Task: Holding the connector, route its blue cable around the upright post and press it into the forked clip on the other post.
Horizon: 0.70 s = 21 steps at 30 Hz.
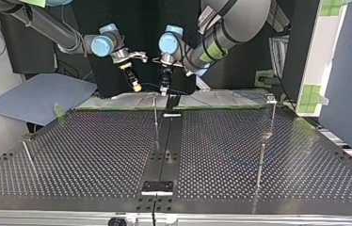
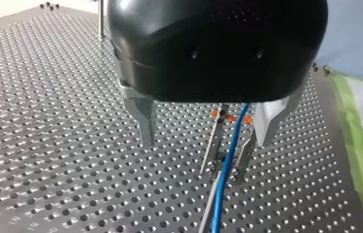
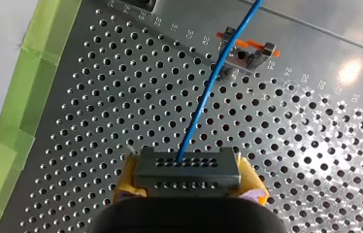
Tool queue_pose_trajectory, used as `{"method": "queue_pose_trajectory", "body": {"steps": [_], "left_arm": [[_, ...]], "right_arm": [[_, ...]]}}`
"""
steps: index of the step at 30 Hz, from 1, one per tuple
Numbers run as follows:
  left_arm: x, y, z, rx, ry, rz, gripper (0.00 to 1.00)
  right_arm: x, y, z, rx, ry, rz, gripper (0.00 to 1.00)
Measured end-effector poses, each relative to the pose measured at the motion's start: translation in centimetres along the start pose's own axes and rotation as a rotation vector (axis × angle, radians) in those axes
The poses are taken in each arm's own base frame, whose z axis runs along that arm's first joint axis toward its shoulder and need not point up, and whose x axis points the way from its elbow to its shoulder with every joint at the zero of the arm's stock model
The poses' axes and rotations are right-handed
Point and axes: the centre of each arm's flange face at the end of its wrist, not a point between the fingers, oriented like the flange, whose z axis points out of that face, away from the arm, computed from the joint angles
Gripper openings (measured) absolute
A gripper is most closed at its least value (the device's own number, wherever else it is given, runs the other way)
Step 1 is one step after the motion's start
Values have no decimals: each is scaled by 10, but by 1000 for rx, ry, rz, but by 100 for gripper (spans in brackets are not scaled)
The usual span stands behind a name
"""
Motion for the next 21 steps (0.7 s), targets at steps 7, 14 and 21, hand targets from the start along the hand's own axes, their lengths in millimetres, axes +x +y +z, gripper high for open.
{"method": "queue_pose_trajectory", "body": {"steps": [7,14,21], "left_arm": [[1,7,0,-13,30,47,89],[-1,12,4,-37,27,90,42],[-3,14,8,-40,29,110,20]], "right_arm": [[-1,2,0,-1,-1,1,0],[-1,2,0,3,1,2,0],[0,0,0,12,3,1,0]]}}
